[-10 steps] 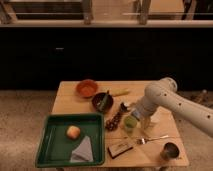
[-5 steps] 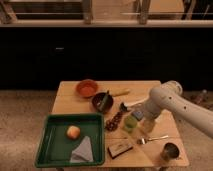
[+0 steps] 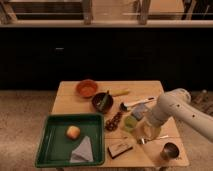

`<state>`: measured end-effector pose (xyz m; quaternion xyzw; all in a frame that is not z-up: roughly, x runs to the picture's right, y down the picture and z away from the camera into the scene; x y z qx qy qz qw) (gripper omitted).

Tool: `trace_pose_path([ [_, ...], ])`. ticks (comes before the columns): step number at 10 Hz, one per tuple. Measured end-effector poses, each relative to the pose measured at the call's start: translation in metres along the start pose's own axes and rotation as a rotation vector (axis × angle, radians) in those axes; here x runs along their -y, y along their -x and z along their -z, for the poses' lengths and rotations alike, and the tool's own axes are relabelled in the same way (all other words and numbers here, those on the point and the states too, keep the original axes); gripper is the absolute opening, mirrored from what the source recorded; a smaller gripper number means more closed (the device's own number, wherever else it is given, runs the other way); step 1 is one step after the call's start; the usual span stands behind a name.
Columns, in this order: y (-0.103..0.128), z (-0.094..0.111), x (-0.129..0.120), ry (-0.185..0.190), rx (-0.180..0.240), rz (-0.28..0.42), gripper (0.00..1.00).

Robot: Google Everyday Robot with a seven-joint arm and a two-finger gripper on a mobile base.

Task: Place fork in red bowl

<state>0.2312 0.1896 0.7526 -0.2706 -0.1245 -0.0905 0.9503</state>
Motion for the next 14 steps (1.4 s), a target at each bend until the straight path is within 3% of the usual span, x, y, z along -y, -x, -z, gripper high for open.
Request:
trace_pose_path([
  [6, -0.016, -0.005, -0.03, 0.015, -0.002, -0.054, 0.8],
  [10, -0.008, -0.017, -0.043, 0.06, 0.0, -0.045, 0.8],
  [12, -0.007, -0.027, -0.045, 0.074, -0.015, -0.062, 0.8],
  [14, -0.007, -0.039, -0.048, 0.066, -0.045, -0.12, 0.8],
])
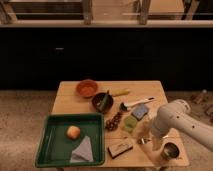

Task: Place fork in red bowl

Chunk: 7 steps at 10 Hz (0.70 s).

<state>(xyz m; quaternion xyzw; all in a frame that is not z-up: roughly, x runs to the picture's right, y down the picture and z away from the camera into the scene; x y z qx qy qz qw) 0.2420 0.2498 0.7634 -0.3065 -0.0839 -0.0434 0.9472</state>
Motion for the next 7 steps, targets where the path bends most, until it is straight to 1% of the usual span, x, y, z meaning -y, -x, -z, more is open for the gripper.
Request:
trace_pose_path([
  [2, -0.001, -0.006, -0.001, -0.019, -0.022, -0.059, 0.8],
  [3, -0.003, -0.013, -0.003, -0.028, -0.033, -0.122, 0.8],
  [4, -0.006, -0.017, -0.004, -0.03, -0.04, -0.163, 0.8],
  [5, -0.009, -0.02, -0.006, -0.028, -0.042, -0.188, 0.8],
  [7, -0.014, -0.025, -0.009, -0.019, -0.043, -0.205, 0.8],
])
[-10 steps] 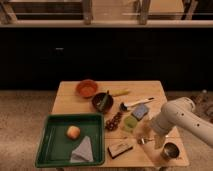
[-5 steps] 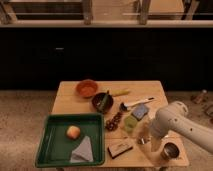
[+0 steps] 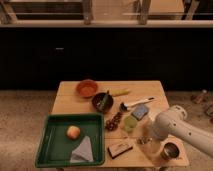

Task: Place fork in red bowl

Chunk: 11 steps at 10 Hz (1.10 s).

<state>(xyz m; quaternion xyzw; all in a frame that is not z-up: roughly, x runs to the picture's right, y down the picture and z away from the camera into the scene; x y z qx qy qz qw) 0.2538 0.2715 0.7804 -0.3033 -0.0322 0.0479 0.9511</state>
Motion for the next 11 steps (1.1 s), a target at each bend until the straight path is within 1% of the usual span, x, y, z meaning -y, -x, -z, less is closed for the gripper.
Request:
trace_pose_path([
  [3, -0.005, -0.005, -0.006, 0.015, -0.002, -0.014, 0.8],
  [7, -0.01, -0.012, -0.012, 0.016, -0.016, -0.035, 0.8],
  [11, -0.019, -0.016, -0.015, 0.029, -0.009, -0.069, 0.8],
])
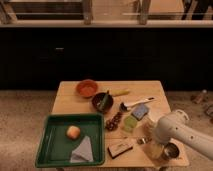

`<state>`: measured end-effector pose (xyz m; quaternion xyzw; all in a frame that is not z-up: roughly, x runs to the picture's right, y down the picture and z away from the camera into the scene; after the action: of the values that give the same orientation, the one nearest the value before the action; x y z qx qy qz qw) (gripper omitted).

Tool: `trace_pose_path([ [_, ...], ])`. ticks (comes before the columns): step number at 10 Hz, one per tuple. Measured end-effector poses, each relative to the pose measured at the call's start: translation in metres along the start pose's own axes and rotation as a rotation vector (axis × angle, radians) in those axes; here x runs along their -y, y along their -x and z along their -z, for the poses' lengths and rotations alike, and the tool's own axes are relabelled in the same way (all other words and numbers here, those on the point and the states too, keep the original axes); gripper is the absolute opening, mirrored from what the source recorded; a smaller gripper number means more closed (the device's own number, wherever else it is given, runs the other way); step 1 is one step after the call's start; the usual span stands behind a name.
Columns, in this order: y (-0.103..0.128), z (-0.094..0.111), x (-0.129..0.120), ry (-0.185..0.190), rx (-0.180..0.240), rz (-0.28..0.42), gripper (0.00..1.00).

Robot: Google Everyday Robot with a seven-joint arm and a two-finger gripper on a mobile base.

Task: Place fork in red bowl

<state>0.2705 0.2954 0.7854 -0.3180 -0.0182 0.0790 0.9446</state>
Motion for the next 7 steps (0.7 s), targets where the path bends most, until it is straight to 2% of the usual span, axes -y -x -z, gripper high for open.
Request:
trace_pose_path([
  [2, -0.0072, -0.0011, -0.0001, 0.004, 0.004, -0.019, 0.76],
  [7, -0.0089, -0.002, 0.0004, 0.01, 0.004, -0.017, 0.29],
])
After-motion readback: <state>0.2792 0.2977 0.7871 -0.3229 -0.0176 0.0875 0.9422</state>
